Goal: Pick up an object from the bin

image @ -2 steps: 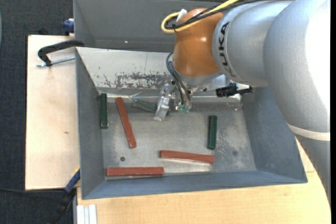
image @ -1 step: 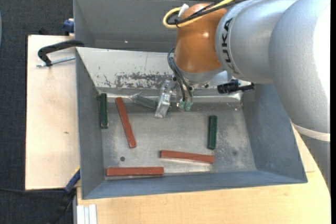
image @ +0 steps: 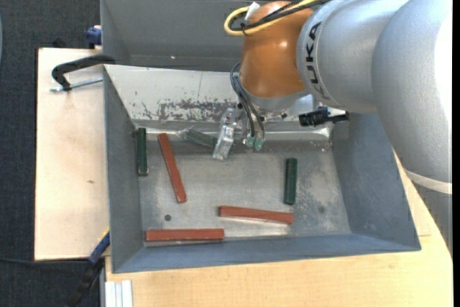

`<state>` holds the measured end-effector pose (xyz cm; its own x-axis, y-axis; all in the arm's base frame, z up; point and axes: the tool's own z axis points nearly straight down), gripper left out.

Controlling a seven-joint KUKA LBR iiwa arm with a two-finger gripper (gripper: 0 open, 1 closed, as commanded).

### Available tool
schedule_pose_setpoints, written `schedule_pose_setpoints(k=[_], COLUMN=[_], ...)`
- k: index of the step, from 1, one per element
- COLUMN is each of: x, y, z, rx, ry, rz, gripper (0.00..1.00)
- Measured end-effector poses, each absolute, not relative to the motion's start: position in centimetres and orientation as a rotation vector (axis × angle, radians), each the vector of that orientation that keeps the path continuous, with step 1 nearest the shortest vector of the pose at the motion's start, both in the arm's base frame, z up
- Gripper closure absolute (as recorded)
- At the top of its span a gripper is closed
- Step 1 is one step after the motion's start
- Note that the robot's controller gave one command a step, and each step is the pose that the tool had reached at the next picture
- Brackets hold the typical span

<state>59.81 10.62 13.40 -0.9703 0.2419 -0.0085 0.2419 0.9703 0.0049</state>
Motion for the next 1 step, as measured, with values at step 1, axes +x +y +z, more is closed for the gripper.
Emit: schedule_pose_setpoints(k=[1], x=[59.74], y=[10.62], z=[14.25], rx=[0.382], ry=[3.114], rz=[0.004], gripper=[1.0])
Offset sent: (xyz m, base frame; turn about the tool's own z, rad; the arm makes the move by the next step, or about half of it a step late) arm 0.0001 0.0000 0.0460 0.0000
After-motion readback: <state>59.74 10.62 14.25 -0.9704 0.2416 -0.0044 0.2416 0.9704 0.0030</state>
